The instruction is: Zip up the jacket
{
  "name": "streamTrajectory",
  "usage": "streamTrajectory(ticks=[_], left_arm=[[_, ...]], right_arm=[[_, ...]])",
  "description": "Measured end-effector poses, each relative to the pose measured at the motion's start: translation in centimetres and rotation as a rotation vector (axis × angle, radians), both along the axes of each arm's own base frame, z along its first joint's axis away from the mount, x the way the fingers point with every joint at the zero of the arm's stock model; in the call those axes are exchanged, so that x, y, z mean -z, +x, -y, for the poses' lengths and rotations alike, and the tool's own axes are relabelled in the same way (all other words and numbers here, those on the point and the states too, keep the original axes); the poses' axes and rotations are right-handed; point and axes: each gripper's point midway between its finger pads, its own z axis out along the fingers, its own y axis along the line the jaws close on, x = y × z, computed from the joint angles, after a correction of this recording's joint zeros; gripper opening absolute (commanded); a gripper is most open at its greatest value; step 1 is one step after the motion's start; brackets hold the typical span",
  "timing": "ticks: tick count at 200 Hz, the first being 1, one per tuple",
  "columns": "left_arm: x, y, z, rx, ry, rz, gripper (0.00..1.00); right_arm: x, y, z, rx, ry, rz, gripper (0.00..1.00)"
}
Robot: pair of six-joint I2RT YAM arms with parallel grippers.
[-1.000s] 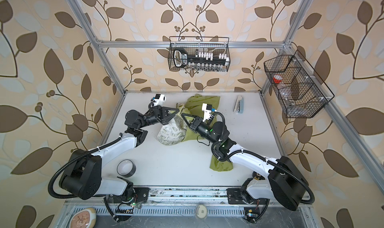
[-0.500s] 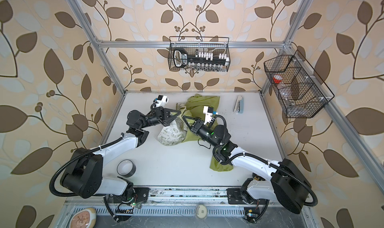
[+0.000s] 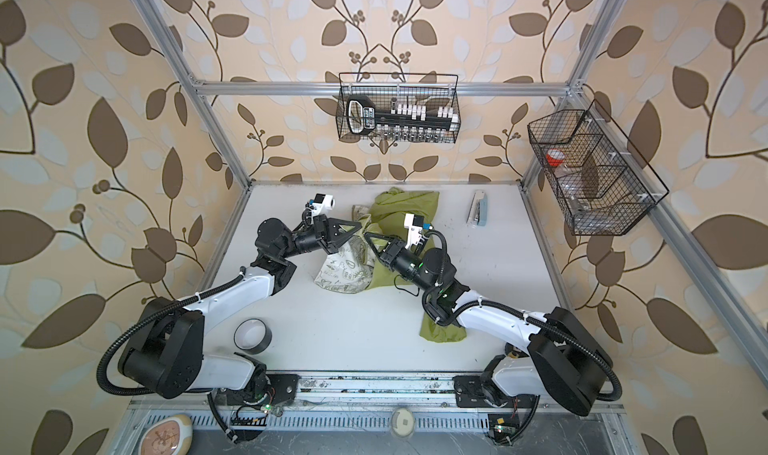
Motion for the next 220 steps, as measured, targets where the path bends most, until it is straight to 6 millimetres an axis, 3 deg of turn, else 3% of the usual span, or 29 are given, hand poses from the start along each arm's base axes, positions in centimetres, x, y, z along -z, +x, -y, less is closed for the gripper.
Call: streamTrajectory(ticks=[72,155,220], left_arm=[[3.1,1.6,-0.3,-0.087,0.066,-0.083,0.02],[7.9,2.5,-1.5,-0.177,0.147,-0.171,0.00],[9.5,2.9,-1.4,-0.177,0.173,-0.193,0.00]], right_arm=[[3.3,1.7,-0.5,0.002,-0.010,-0.071,0.00],[8.5,2.9,-1.9,-0.050,0.016,-0.189,0.00],[10.0,3.2,-1.9,-0.055,0.048,-0.229,0.00]])
